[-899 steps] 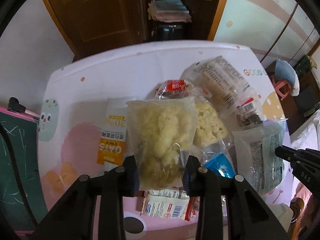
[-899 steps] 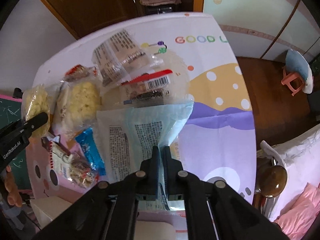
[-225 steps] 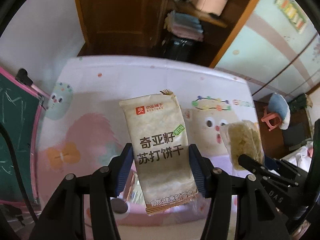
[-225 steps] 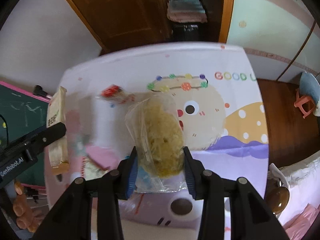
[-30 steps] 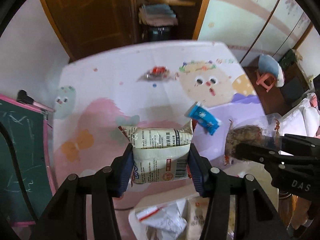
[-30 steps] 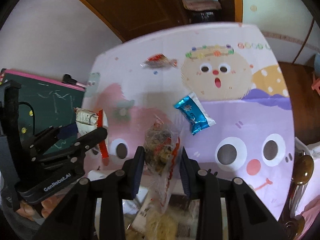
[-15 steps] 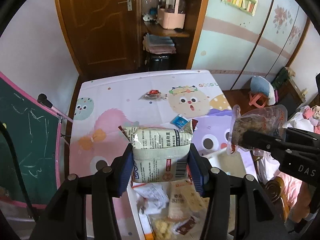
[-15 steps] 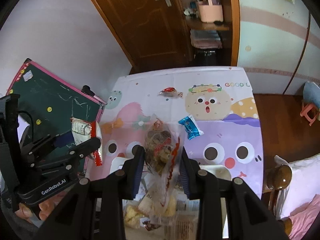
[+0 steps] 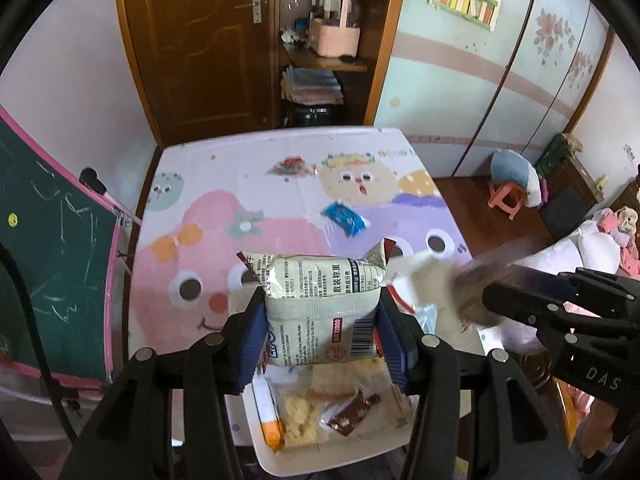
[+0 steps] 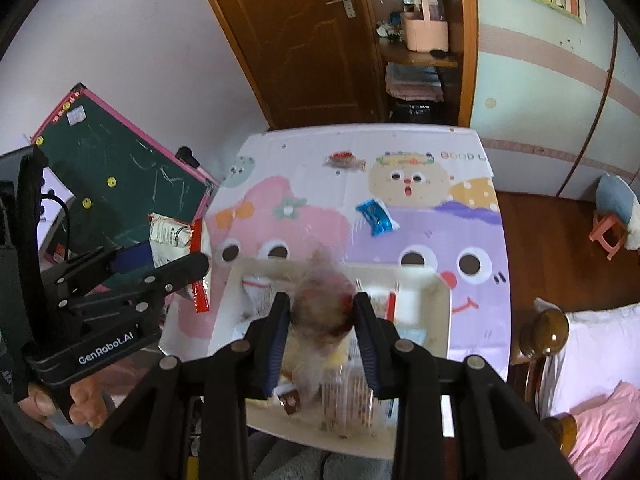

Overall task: Organize snacks
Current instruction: 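Carry the white packet and clear nut bag over the tray, then open both grippers to release the two snacks into the tray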

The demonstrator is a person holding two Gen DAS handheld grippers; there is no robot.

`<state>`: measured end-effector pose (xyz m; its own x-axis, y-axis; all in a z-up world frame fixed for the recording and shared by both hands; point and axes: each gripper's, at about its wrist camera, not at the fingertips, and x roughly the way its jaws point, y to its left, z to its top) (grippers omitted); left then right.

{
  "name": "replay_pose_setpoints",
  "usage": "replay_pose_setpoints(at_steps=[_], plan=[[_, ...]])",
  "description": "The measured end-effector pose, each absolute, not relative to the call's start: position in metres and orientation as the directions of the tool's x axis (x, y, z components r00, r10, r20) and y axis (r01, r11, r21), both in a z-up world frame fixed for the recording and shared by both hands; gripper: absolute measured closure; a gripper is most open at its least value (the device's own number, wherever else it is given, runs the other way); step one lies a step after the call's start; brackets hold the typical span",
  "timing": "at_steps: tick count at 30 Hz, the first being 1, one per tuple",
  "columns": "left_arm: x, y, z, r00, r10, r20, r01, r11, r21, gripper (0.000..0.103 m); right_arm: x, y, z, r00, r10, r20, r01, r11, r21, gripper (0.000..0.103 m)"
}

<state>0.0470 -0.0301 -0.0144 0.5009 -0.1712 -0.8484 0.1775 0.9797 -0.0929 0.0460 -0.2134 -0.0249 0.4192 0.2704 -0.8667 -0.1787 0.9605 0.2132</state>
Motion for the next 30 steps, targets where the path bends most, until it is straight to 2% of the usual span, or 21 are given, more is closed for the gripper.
replay_pose_setpoints(at_steps=[3, 7, 11, 13, 15, 18, 21, 23, 25, 30], plan=[[0.037, -0.038, -0.03, 0.477, -0.164, -0.863, 0.179, 0.98, -0.087, 0.053, 0.039, -0.216, -0.033, 0.416, 0.254, -0.873, -0.159, 0.966, 0.205, 0.073], [0.03, -0.047, -0.047, 0.455, -0.154, -0.877, 0.187, 0.979, -0.075, 0.053, 0.037, -0.216, -0.044, 0.425, 0.184, -0.886, -0.143, 0.98, 0.135, 0.083], [0.028, -0.051, -0.054, 0.46, -0.129, -0.879, 0.184, 0.982, -0.048, 0.051, 0.036, -0.216, -0.049, 0.417, 0.177, -0.892, -0.137, 0.982, 0.131, 0.083], [0.028, -0.053, -0.055, 0.461, -0.125, -0.878, 0.183, 0.982, -0.044, 0.046, 0.035, -0.216, -0.049, 0.42, 0.175, -0.891, -0.137, 0.982, 0.128, 0.083], [0.028, -0.052, -0.055, 0.46, -0.124, -0.879, 0.176, 0.983, -0.047, 0.022, 0.035, -0.216, -0.049, 0.419, 0.177, -0.89, -0.13, 0.982, 0.134, 0.082], [0.027, -0.051, -0.055, 0.482, -0.115, -0.869, 0.158, 0.986, -0.042, 0.012, 0.036, -0.218, -0.047, 0.429, 0.154, -0.89, -0.114, 0.987, 0.115, 0.082], [0.029, -0.049, -0.058, 0.469, -0.108, -0.876, 0.148, 0.988, -0.043, 0.01, 0.037, -0.221, -0.047, 0.423, 0.156, -0.892, -0.099, 0.987, 0.126, 0.074], [0.03, -0.046, -0.06, 0.461, -0.109, -0.881, 0.14, 0.989, -0.05, 0.01, 0.038, -0.223, -0.048, 0.422, 0.162, -0.892, -0.088, 0.987, 0.137, 0.06], [0.031, -0.044, -0.061, 0.458, -0.105, -0.883, 0.131, 0.99, -0.05, 0.01, 0.038, -0.225, -0.048, 0.425, 0.164, -0.89, -0.082, 0.986, 0.143, 0.055], [0.031, -0.042, -0.061, 0.46, -0.098, -0.882, 0.122, 0.991, -0.046, 0.01, 0.038, -0.227, -0.049, 0.425, 0.168, -0.89, -0.077, 0.986, 0.15, 0.054]])
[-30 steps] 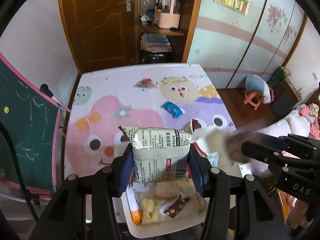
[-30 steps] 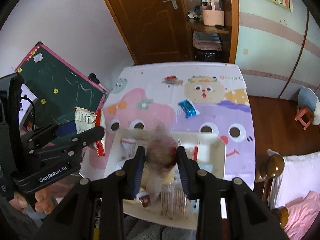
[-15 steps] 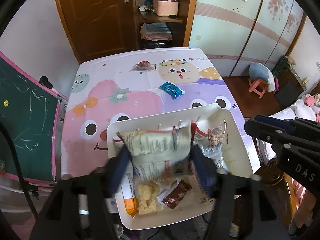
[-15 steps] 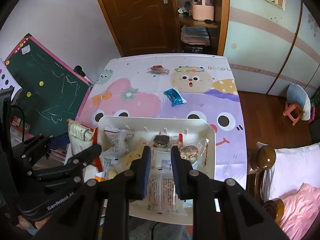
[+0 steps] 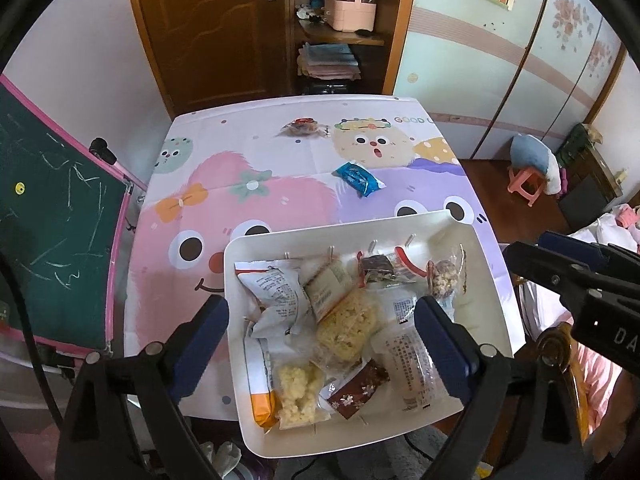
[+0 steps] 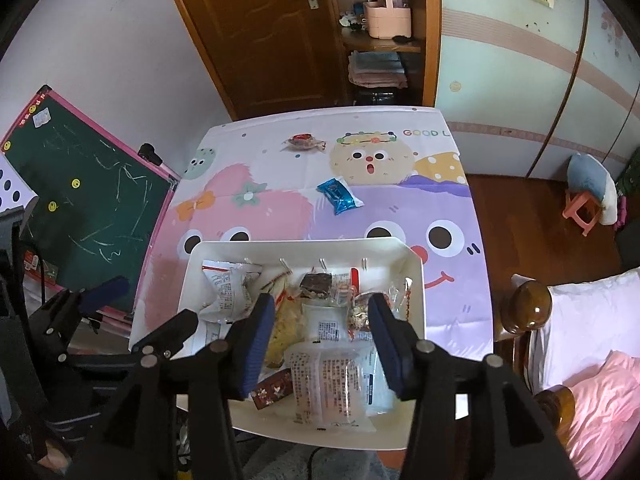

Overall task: Organize snacks
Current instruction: 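Open both grippers to release the two snacks into the tray, then withdraw both grippers from the tray toward the last snacks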

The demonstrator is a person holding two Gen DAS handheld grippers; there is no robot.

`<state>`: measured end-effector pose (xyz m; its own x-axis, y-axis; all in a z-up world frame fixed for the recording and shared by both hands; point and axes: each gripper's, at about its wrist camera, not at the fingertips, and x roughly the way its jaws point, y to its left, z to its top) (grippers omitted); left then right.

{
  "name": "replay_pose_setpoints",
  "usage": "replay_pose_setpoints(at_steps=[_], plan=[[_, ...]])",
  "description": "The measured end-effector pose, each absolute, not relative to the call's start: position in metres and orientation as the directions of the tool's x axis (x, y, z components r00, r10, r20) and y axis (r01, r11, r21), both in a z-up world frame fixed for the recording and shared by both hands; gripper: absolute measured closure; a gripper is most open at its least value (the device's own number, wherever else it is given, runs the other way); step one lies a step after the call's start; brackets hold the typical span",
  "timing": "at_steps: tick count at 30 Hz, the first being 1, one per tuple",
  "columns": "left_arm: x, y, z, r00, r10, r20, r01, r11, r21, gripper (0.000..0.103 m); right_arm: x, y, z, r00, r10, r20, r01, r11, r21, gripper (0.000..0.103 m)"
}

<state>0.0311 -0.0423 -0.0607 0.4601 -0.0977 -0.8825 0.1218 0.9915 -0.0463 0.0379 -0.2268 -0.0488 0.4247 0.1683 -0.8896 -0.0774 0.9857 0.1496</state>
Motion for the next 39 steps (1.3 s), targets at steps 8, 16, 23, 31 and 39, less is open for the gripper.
replay_pose_setpoints(at_steps=[8, 16, 23, 31, 39], plan=[[0.031, -0.043, -0.061, 0.459, -0.098, -0.883, 0.123, 0.991, -0.046, 0.01, 0.036, -0.228, -0.052, 0.417, 0.172, -0.893, -0.079, 0.985, 0.153, 0.054], [0.033, -0.043, -0.063, 0.451, -0.092, -0.888, 0.121, 0.992, -0.042, 0.01, 0.038, -0.229, -0.06, 0.402, 0.177, -0.898, -0.074, 0.984, 0.161, 0.054], [0.039, -0.041, -0.069, 0.443, -0.085, -0.893, 0.116, 0.993, -0.036, 0.01, 0.045, -0.228, -0.066, 0.388, 0.187, -0.902, -0.082, 0.982, 0.169, 0.054], [0.049, -0.042, -0.075, 0.432, -0.079, -0.898, 0.123, 0.992, -0.028, 0.01, 0.057, -0.227, -0.076, 0.362, 0.198, -0.911, -0.083, 0.98, 0.18, 0.054], [0.067, -0.042, -0.084, 0.413, -0.073, -0.908, 0.137, 0.99, -0.018, 0.01, 0.072, -0.224, -0.088, 0.335, 0.204, -0.92, -0.075, 0.979, 0.19, 0.054]])
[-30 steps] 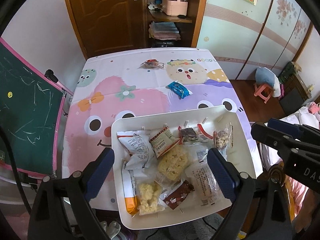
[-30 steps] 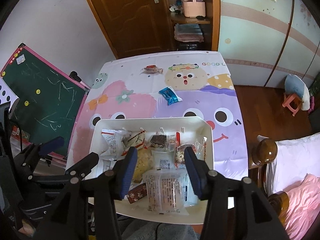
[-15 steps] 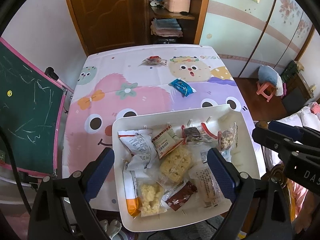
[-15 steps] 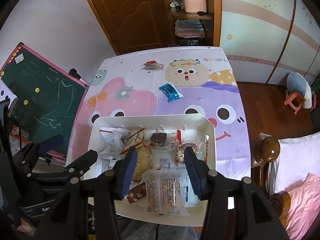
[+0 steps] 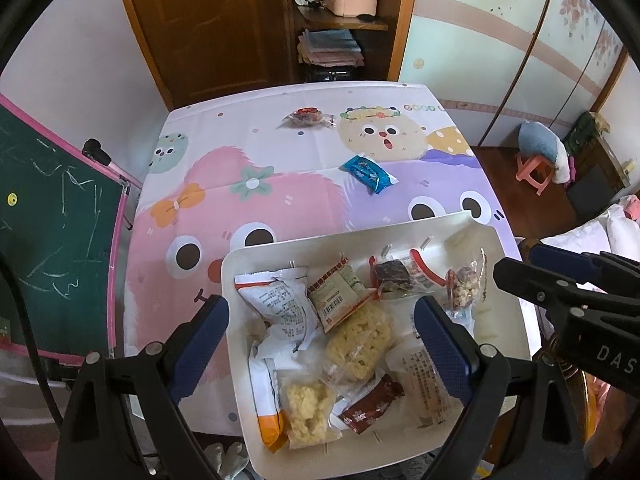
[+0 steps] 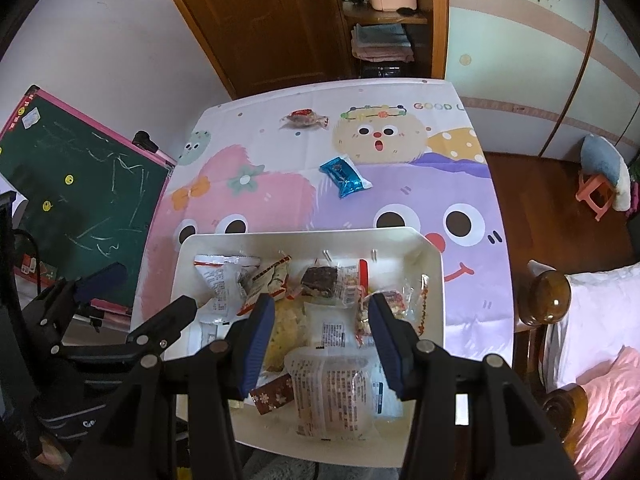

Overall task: Organize snacks
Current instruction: 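Withdraw both grippers from the tray toward the last snacks, then grasp red wrapped candy with left gripper while right grasps blue wrapped snack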

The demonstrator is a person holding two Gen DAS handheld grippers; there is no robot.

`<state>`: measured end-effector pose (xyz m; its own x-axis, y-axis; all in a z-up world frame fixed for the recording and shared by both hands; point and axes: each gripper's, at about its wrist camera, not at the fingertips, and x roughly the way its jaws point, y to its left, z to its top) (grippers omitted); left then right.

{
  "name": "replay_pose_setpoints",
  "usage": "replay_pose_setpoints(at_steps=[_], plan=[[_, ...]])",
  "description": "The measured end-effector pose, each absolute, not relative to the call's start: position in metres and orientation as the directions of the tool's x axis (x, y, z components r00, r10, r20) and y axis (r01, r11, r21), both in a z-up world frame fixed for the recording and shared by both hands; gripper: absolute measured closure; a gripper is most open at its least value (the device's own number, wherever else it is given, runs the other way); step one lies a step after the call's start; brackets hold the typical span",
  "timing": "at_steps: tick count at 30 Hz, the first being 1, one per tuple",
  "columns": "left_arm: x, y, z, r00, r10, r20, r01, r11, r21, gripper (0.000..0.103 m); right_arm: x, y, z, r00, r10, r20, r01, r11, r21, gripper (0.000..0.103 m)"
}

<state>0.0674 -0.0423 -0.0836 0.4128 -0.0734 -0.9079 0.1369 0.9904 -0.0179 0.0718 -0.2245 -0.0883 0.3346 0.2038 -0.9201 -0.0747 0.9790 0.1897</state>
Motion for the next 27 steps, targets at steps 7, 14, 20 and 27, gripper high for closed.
replay_pose_setpoints(at_steps=[7, 14, 20, 27], plan=[[0.091, -0.042, -0.092, 0.39, -0.07, -0.918, 0.156, 0.988, -0.009, 0.01, 0.095, -0.219, -0.101, 0.309, 0.193, -0.931, -0.066, 0.981, 0.182, 0.054], [0.133, -0.034, -0.086, 0.403, -0.048, -0.914, 0.171, 0.985, 0.023, 0.01, 0.134, -0.217, -0.097, 0.333, 0.146, -0.931, -0.078, 0.989, 0.128, 0.054], [0.195, -0.025, -0.056, 0.464, -0.054, -0.884, 0.181, 0.983, 0.035, 0.01, 0.184, -0.216, -0.07, 0.409, 0.117, -0.905, -0.12, 0.99, 0.074, 0.052], [0.291, -0.03, -0.045, 0.49, -0.07, -0.869, 0.174, 0.985, 0.019, 0.008, 0.26, -0.207, -0.082, 0.424, 0.094, -0.901, -0.215, 0.977, 0.0, 0.041]])
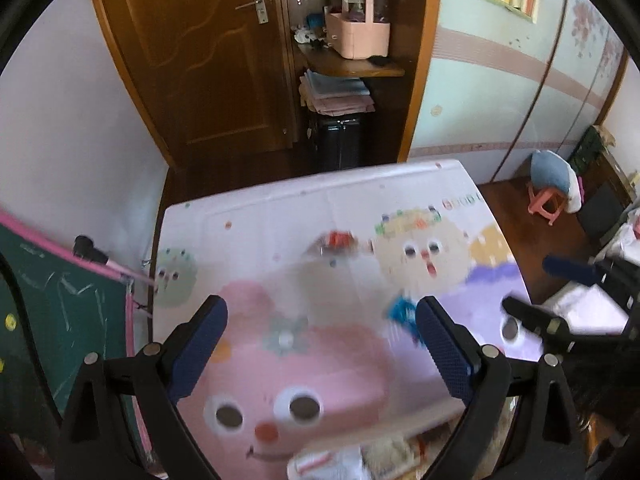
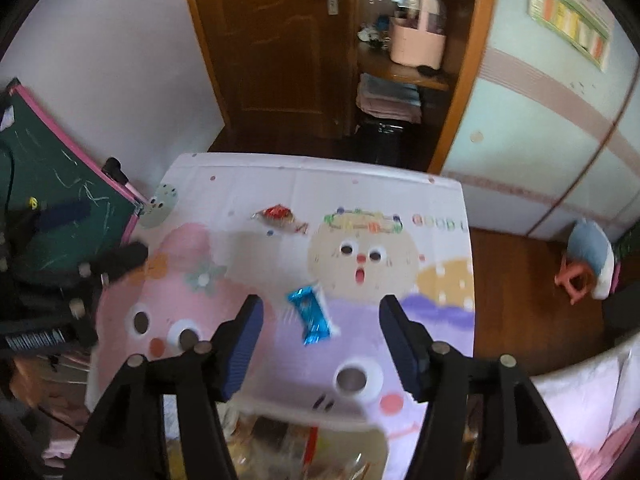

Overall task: Organize snacks
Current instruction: 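Grasp red wrapped candy with left gripper while right grasps blue wrapped snack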

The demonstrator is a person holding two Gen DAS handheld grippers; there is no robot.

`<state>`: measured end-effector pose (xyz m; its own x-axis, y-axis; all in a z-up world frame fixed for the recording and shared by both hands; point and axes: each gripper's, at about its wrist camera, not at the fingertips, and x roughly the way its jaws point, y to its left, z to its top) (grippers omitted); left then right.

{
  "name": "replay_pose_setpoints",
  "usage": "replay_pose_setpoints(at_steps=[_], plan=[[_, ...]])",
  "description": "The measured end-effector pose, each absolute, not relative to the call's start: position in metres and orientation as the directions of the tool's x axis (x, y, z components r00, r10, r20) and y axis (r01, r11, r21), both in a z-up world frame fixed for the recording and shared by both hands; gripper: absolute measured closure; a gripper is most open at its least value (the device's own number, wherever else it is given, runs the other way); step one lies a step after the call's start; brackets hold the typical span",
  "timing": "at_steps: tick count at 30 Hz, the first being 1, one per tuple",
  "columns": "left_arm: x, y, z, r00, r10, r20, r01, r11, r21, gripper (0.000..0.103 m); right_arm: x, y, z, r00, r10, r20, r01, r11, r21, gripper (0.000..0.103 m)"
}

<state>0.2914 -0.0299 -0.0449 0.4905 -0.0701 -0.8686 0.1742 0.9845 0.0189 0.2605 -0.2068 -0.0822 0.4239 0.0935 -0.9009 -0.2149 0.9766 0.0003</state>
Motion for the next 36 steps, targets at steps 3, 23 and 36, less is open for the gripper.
replay_pose_setpoints(at_steps=[3, 23, 36], plan=[[0.341, -0.034, -0.069, 0.453, -0.062, -0.889, 0.147, 0.989, 0.006, 0.008, 0.283, -0.202, -0.113, 0.374, 0.089, -0.923, -0.252, 0.968, -0.008, 0.041], [0.468, -0.041, -0.251, 0.149, -0.169, -0.974, -0.124, 0.974, -0.188, 0.008, 0.308, -0.194, -0.28, 0.05, 0.05, -0.997, -0.308, 0.951, 0.033, 0.057], [0.466, -0.062, -0.283, 0.116, -0.177, -0.977, -0.137, 0.972, -0.192, 0.047, 0.299, -0.244, -0.265, 0.103, 0.039, -0.994, -0.12, 0.992, 0.027, 0.073]])
